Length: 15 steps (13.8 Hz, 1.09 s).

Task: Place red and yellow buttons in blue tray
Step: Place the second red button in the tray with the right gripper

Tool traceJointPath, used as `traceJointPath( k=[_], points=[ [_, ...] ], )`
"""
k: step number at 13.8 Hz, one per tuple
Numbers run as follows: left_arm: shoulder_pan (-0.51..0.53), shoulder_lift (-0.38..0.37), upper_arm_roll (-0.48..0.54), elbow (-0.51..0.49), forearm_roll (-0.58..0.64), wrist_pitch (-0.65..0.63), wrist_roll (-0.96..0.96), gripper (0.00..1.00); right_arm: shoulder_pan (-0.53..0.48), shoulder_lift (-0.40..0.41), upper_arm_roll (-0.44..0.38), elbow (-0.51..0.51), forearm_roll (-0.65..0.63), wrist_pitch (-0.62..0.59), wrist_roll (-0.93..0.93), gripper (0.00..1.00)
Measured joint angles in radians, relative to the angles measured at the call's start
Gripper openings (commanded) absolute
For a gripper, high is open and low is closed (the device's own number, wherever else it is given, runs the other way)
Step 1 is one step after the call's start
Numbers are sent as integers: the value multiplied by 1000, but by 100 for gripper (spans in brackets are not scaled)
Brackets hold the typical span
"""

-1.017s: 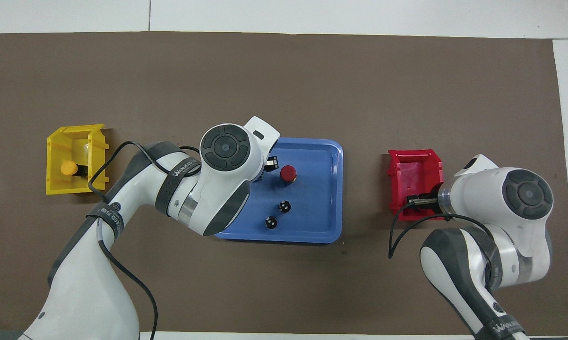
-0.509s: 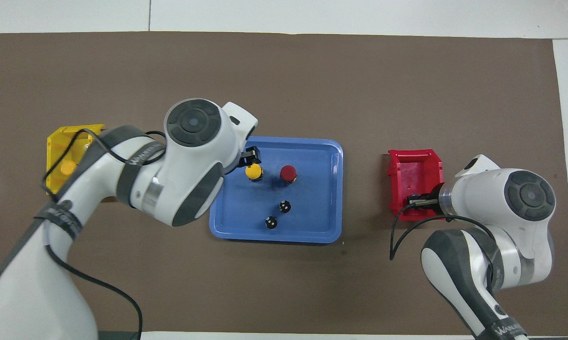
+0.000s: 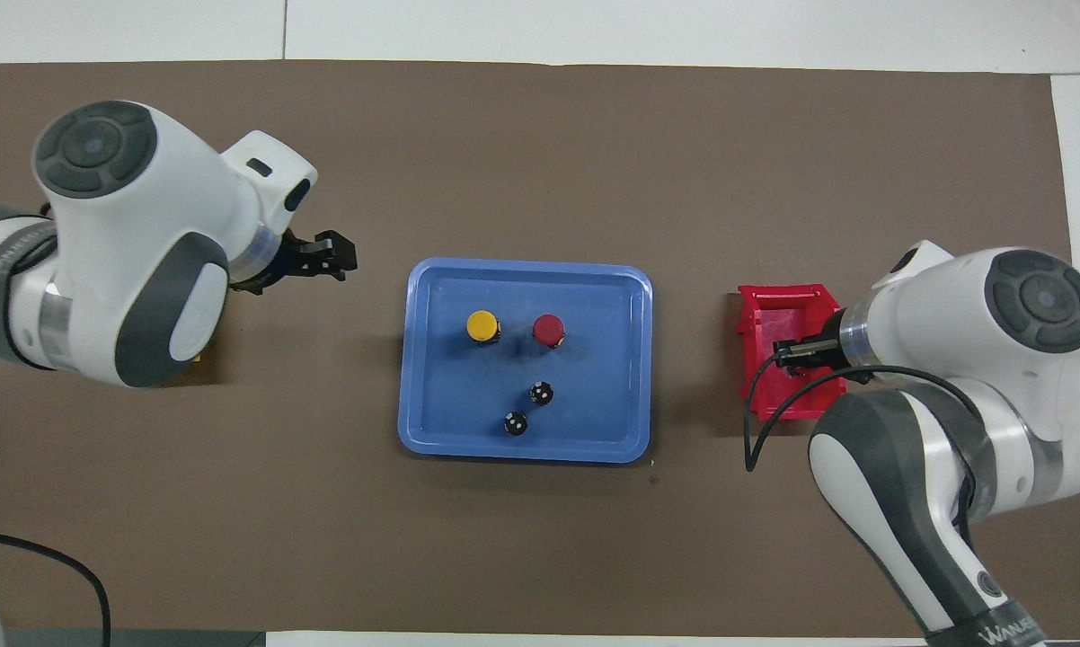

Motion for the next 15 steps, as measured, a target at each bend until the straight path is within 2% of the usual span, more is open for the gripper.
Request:
traceJointPath(
  k=[2, 6, 11, 15],
  points=[
    [88, 1, 2, -11, 0, 13, 130, 94, 65, 46, 3, 46, 35, 48, 102, 32],
    [181, 0, 2, -34, 0, 65, 279, 84, 194, 145, 7, 38, 44, 217, 291, 33],
    [232, -12, 1, -150, 0, 205, 391, 82, 243, 216, 7, -20, 44, 311, 317, 35],
    [245, -20, 1, -213, 0, 267, 398, 82, 247, 224, 3, -51, 44, 338, 322, 38]
  ],
)
